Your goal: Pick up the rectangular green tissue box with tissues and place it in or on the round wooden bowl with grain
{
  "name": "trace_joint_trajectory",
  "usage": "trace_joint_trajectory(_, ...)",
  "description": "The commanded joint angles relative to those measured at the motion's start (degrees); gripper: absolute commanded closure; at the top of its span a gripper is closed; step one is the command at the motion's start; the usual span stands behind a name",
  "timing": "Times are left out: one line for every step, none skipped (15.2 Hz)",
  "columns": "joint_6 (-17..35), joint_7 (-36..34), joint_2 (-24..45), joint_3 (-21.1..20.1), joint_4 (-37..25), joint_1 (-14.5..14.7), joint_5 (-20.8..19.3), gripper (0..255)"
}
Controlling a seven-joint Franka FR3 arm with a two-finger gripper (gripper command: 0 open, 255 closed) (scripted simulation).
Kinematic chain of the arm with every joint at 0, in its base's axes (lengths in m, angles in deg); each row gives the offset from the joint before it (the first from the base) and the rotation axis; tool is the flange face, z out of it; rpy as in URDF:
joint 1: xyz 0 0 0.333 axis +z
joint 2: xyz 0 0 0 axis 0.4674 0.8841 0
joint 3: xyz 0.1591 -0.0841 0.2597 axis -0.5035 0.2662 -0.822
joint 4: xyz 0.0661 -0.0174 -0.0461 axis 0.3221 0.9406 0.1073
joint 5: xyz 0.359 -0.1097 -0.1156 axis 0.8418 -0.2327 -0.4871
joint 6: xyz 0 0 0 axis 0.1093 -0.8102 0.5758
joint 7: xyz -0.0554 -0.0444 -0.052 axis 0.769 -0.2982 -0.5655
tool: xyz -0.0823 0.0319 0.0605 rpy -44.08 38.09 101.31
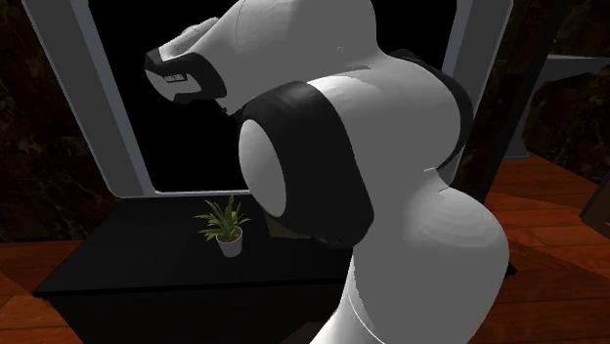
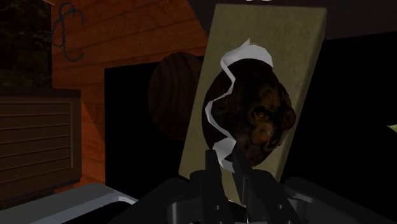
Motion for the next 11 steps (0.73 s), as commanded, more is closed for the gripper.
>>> trace_joint_trajectory(0.9,2.3,-2.4,1.2,2.3,-1.0,-0.9,255)
trace_joint_trajectory(1.3,3.6,-3.7,2.0,3.5,-1.5,-1.4,255)
trace_joint_trajectory(1.8,4.9,-5.0,2.7,4.6,-2.0,-1.9,255)
trace_joint_trajectory(2.2,6.2,-6.3,3.5,5.6,-2.5,-2.5,255)
trace_joint_trajectory(2.6,7.5,-7.4,4.3,6.6,-2.9,-3.1,255)
trace_joint_trajectory(3.0,8.8,-8.6,5.0,7.5,-3.4,-3.8,255)
trace_joint_trajectory(3.4,10.1,-9.6,5.9,8.3,-3.9,-4.4,255)
trace_joint_trajectory(3.8,11.4,-10.7,6.7,9.1,-4.4,-5.1,255)
trace_joint_trajectory(4.2,12.8,-11.6,7.5,9.8,-4.8,-5.9,255)
trace_joint_trajectory(4.6,14.1,-12.6,8.4,10.4,-5.3,-6.6,255)
trace_joint_trajectory(5.1,15.4,-13.4,9.2,11.0,-5.8,-7.3,255)
